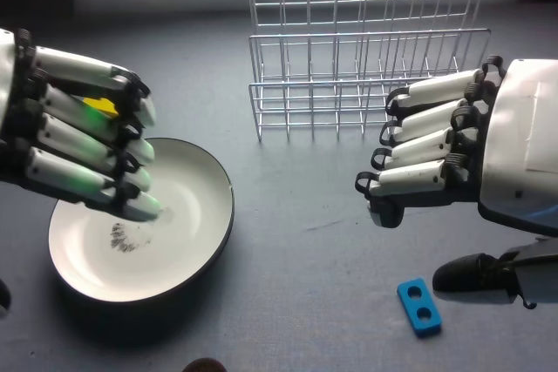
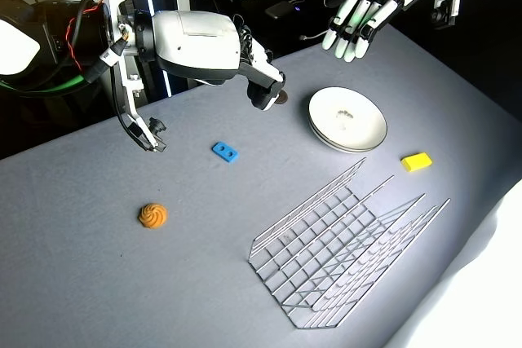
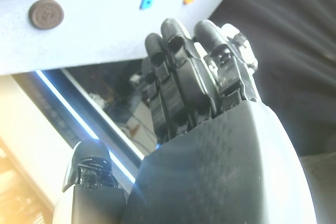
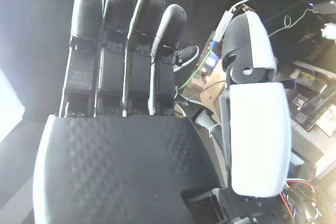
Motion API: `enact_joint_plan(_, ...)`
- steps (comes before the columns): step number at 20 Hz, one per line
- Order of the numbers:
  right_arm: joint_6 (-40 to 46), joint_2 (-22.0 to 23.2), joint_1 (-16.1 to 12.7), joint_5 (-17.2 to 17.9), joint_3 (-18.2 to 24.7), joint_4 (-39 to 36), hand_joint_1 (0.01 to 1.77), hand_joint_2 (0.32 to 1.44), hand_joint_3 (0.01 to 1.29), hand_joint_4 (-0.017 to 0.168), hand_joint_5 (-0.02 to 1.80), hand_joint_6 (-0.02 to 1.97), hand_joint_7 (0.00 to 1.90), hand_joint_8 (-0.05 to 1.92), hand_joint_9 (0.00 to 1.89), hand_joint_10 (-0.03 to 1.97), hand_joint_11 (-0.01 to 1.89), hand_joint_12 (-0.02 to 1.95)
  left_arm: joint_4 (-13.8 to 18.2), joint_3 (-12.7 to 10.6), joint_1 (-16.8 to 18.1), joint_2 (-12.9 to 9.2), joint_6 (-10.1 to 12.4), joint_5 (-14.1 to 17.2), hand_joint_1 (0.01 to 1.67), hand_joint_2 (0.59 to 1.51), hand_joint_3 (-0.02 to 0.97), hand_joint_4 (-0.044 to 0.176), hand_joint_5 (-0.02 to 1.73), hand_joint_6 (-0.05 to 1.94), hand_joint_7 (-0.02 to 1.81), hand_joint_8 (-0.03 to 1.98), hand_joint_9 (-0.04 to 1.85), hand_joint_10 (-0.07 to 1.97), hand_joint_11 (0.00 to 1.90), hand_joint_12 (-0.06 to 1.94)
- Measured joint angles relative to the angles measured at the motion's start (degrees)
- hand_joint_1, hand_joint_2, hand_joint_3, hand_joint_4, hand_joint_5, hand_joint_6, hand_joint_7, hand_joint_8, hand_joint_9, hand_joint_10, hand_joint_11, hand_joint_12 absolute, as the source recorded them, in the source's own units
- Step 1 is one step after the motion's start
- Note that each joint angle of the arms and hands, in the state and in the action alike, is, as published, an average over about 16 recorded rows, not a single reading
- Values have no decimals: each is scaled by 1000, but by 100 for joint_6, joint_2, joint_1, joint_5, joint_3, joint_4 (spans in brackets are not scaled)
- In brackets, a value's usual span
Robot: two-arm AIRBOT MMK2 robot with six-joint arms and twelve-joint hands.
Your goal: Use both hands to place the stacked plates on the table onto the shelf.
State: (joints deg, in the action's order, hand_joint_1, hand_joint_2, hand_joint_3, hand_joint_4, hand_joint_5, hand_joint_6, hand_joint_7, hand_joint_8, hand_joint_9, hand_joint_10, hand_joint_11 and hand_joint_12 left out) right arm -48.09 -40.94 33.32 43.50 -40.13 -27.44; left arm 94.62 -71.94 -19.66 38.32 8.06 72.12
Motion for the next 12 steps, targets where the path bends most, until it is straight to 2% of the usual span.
enact_joint_plan(6,-5,-1,8,-4,0,-10,211,1168,37,1,225,256,243,205,197,243,105,484,118,7,4,1,34,30,31,1092,54,4,95,19,128,8,121,25,15,240)
enact_joint_plan(8,-8,-1,10,-8,0,-12,230,1166,34,1,203,225,216,180,173,213,94,435,185,2,4,5,45,50,31,1087,50,4,85,18,114,5,107,24,15,207)
enact_joint_plan(12,-31,-14,18,-23,1,-19,295,1145,24,1,94,34,74,12,48,25,17,213,378,-52,-53,33,90,93,30,1071,32,3,15,8,13,-16,16,9,15,7)
